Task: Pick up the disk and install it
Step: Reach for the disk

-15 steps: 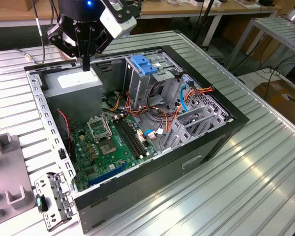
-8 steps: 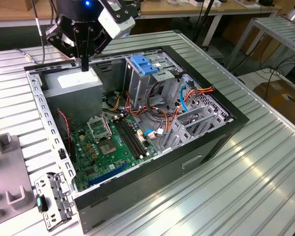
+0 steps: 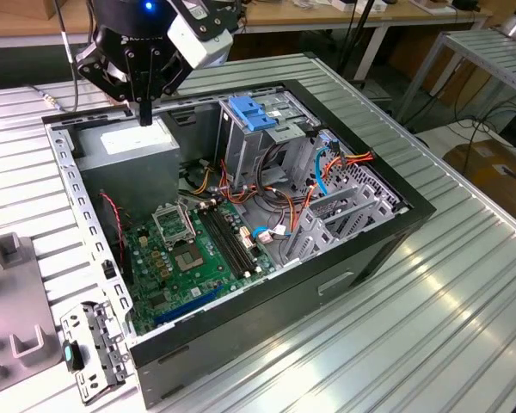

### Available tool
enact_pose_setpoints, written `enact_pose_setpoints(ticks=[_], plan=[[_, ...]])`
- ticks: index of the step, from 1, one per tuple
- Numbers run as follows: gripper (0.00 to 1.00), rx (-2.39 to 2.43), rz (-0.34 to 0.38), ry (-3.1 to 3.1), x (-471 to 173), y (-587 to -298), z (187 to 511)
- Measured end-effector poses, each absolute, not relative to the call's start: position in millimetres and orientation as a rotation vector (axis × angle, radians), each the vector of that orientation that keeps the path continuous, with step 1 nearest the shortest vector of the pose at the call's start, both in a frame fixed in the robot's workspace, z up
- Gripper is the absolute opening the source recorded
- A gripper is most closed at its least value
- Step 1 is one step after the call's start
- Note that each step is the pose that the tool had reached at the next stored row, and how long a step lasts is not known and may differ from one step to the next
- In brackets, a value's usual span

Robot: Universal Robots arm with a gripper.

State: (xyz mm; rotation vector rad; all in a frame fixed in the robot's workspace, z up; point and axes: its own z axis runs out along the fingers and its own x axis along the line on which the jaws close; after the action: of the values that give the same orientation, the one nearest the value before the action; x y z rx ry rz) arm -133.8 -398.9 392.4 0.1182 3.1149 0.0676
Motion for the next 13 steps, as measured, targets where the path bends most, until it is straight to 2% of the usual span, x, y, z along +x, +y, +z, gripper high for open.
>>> enact_pose_setpoints(ticks=[13], plan=[[0.11, 0.118, 0.068, 3.115, -140.8, -398.9, 392.0]])
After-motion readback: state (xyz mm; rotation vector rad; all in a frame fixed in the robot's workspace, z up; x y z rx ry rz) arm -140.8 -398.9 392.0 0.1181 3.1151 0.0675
